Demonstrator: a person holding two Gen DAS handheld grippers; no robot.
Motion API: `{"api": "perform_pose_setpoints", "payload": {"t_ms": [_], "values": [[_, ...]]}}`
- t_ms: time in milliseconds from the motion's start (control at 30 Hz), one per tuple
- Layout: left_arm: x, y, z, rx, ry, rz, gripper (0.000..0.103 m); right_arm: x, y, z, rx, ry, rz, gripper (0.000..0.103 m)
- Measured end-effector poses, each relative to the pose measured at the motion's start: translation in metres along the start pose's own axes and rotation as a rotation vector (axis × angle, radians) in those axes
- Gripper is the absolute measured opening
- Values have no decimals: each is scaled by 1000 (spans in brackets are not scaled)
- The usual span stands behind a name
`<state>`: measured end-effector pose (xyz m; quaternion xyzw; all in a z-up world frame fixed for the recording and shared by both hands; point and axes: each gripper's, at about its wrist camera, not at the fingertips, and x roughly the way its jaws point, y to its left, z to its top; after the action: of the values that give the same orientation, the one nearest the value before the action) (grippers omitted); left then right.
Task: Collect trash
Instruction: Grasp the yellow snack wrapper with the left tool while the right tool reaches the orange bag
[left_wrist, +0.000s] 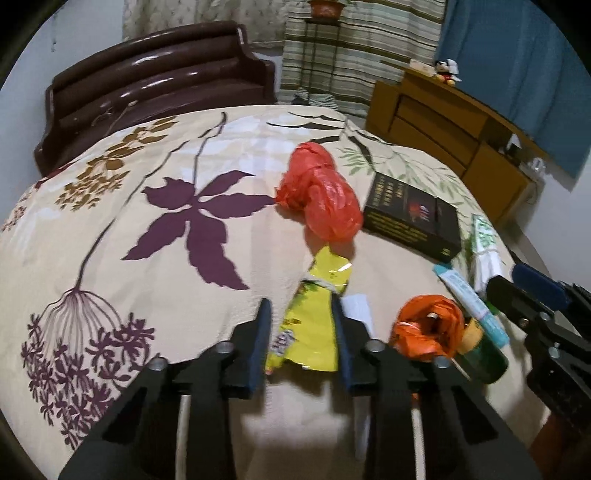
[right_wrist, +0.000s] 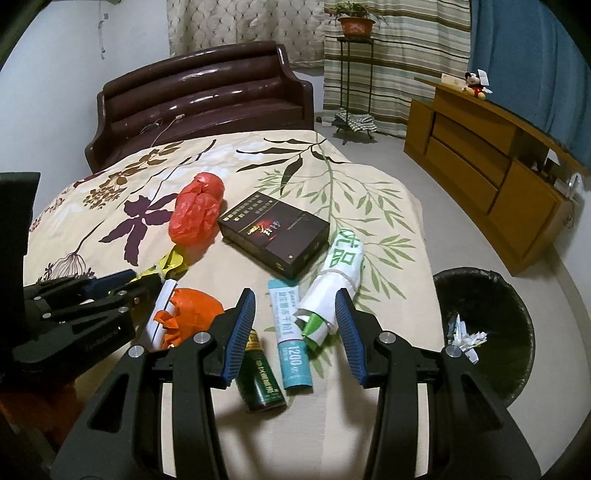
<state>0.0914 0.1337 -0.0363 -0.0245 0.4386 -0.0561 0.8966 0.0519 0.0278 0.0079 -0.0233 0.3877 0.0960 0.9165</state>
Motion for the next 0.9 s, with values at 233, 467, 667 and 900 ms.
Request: {"api": "perform_pose_setpoints", "payload": {"t_ms": [233, 467, 667, 900], "values": [[-4, 7, -3, -11, -4, -27, 28, 0, 6, 0, -6, 2, 2, 44], [-22, 24, -11, -48, -21, -15, 28, -2, 20, -1, -27, 2, 20, 44], [-35, 44, -19, -75, -34, 18, 28, -6, 33, 0, -41, -2, 47, 44], [-47, 65, -23, -98, -73, 88, 28, -5, 51, -1, -86, -11, 61, 44]]}}
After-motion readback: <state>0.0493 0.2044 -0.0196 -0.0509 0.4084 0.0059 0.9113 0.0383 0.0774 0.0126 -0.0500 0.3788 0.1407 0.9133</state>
